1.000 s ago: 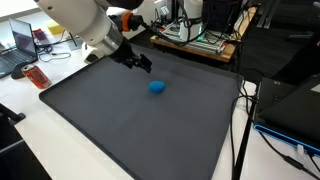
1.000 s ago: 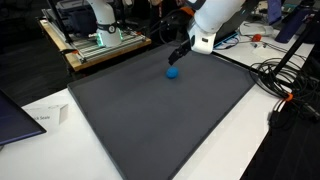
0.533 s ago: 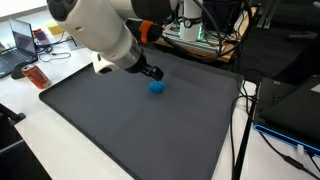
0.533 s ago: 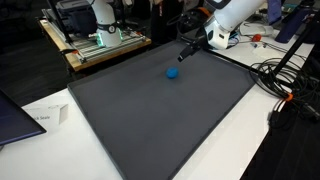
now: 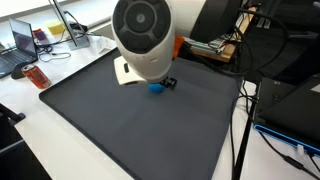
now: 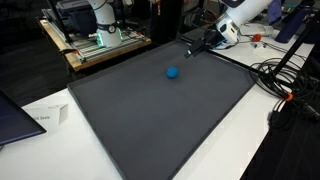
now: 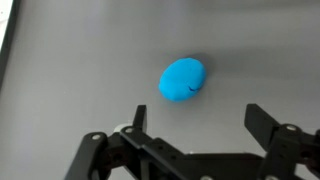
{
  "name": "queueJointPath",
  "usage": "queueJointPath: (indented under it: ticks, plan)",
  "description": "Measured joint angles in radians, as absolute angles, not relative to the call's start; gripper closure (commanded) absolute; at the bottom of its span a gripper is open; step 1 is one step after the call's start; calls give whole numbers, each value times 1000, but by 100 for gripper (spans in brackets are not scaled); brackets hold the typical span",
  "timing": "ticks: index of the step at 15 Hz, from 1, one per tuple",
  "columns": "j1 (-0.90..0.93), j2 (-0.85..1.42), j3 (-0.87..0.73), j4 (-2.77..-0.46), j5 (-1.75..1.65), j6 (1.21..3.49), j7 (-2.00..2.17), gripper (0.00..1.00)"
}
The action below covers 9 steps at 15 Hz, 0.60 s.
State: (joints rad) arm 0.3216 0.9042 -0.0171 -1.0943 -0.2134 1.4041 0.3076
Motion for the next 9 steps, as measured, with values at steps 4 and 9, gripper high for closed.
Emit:
queueJointPath:
  ticks: [4, 9]
  plan:
    - [367, 912, -17, -1107, -225, 1485, 355, 0]
    - [381, 905, -14, -1149, -227, 1551, 351, 0]
